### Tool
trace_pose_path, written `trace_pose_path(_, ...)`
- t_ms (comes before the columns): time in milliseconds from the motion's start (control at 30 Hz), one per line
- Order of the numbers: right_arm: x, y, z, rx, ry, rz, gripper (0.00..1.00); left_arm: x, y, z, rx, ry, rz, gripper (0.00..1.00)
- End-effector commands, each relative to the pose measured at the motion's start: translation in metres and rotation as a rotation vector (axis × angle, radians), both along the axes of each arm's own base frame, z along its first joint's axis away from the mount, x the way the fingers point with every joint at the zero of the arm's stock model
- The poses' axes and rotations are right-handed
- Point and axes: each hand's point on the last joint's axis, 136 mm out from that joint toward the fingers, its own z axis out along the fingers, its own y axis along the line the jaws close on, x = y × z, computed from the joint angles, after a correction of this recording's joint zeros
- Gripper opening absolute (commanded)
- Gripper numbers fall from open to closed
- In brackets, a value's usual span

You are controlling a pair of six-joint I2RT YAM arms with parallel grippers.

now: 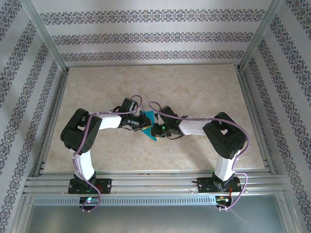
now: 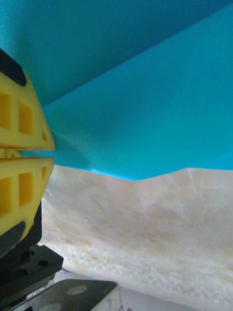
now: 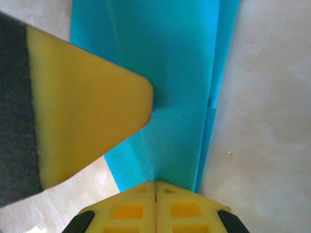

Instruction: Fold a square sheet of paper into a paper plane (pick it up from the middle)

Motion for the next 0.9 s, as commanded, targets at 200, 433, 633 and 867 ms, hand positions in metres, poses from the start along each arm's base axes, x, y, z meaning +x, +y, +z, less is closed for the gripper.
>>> trace_pose_path(200,-0.039,-0.055,-0.061,-0.304,0.144,-0.008,0.07,0.001,0.012,-0.027,0.146,0.041,0.006,0.12)
trace_pose_path(433,-0.043,-0.063,-0.065,-0.345,0.155,-0.012,0.07,0.005,0.021,-0.035,0.215,0.043,0.004,0.13)
trace_pose_path(633,-0.047,-0.069,-0.070,-0.373,0.168,-0.009,0.07,0.017,0.040,-0.037,0.266,0.042,0.023,0.13)
trace_pose_path(867,-0.051,-0.073,-0.074,-0.393,0.176,0.017,0.07,0.038,0.056,-0.039,0.288,0.037,0.044,0.13)
